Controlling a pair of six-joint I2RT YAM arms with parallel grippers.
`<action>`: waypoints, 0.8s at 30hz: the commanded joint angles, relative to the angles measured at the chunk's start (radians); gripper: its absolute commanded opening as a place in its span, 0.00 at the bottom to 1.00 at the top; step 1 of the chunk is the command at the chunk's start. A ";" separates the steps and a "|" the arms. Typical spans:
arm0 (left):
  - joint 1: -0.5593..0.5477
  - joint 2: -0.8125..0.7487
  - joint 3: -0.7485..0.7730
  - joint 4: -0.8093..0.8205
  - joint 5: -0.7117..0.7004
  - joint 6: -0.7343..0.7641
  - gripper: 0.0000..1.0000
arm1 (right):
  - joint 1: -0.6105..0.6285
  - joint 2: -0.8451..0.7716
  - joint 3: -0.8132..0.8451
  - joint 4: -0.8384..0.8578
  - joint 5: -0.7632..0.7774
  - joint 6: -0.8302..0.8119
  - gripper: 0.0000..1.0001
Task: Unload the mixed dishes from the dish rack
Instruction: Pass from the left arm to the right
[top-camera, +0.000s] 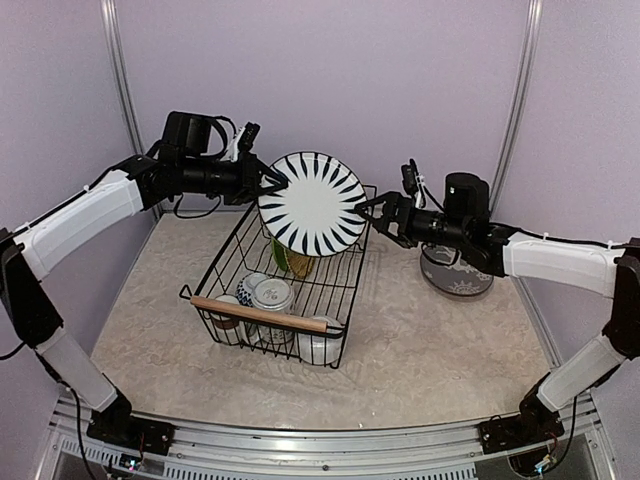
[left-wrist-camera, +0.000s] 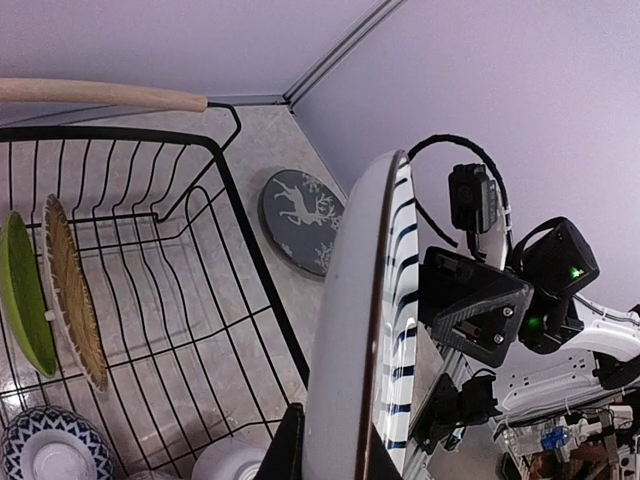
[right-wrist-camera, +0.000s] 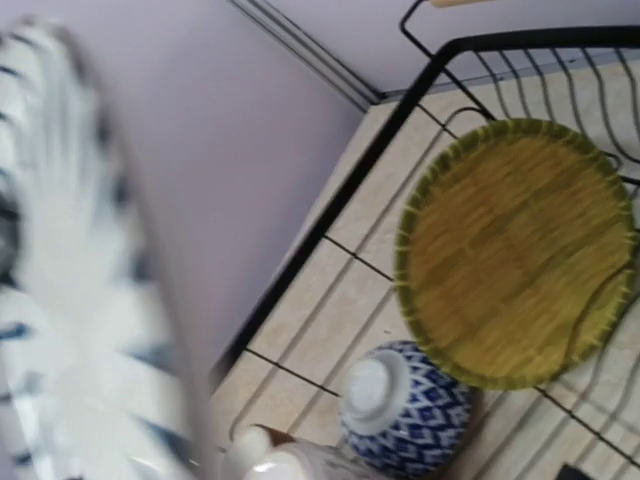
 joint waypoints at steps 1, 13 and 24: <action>-0.024 0.057 0.081 0.158 0.095 -0.055 0.00 | 0.011 0.000 -0.014 0.132 -0.051 0.080 0.96; -0.070 0.145 0.128 0.202 0.146 -0.070 0.00 | 0.011 0.007 -0.099 0.346 -0.111 0.225 0.61; -0.064 0.156 0.144 0.129 0.139 -0.058 0.26 | 0.008 -0.016 -0.123 0.431 -0.112 0.271 0.00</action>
